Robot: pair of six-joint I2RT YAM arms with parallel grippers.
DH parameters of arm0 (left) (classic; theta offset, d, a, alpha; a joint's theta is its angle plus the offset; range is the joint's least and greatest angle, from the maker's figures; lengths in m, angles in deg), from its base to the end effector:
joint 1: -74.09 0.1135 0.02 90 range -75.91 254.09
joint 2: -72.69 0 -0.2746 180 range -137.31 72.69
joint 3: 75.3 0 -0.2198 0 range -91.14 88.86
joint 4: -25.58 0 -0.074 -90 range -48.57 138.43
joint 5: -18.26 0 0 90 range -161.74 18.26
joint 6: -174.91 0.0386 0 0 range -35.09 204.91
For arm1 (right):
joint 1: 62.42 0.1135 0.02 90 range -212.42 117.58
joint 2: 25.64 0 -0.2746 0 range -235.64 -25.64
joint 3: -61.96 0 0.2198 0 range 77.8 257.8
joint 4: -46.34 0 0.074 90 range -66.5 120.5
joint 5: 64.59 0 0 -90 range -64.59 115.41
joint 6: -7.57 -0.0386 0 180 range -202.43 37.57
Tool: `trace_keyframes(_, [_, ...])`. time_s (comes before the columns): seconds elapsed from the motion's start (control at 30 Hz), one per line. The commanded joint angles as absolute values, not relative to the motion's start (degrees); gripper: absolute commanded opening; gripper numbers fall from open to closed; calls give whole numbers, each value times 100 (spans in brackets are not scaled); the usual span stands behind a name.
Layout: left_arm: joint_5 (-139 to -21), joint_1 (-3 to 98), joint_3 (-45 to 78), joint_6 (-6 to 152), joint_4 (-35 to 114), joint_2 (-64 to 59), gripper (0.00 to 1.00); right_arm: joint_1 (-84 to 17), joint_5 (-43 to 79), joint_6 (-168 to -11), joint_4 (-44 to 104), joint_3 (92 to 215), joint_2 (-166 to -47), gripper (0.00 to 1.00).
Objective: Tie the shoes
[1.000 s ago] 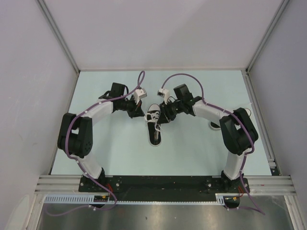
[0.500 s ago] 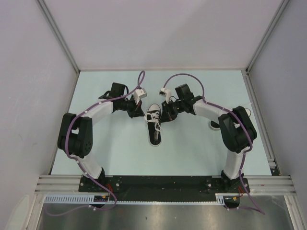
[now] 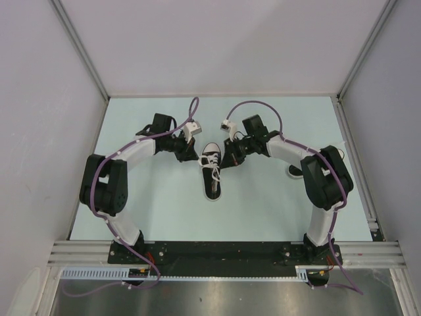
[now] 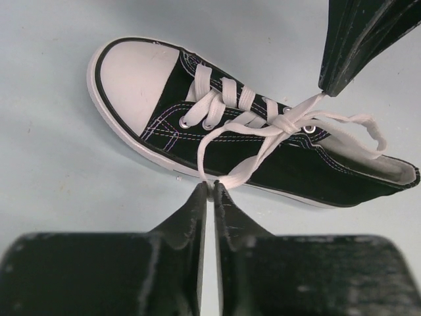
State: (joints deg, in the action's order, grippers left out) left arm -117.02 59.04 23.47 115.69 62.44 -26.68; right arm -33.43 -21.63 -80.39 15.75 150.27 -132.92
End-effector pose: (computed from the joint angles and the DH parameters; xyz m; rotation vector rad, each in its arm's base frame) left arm 0.3131 -0.1126 0.2331 1.1781 2.0074 -0.8539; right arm 0.3139 0.2062 0.2279 -1.0036 2.1898 1.2108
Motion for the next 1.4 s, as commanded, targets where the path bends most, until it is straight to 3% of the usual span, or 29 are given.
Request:
trace_keyframes(0.0, [-11894,5879,2109,11497,6059,-2706,17,-3377,-2214,-7918,1284,15225,-12988,0])
trace_keyframes(0.2, [-11903,5879,2188,11435,5989,-2680,34,-3385,-2205,-7813,1028,15234,-12935,0])
trace_keyframes(0.8, [-12280,6081,2346,10636,5444,-2645,55,-3482,-2187,-7470,510,14997,-12584,0])
trace_keyframes(1.37, [-12571,6205,3155,9730,4530,-2171,59,-3877,-2126,-7118,0,14188,-11881,0])
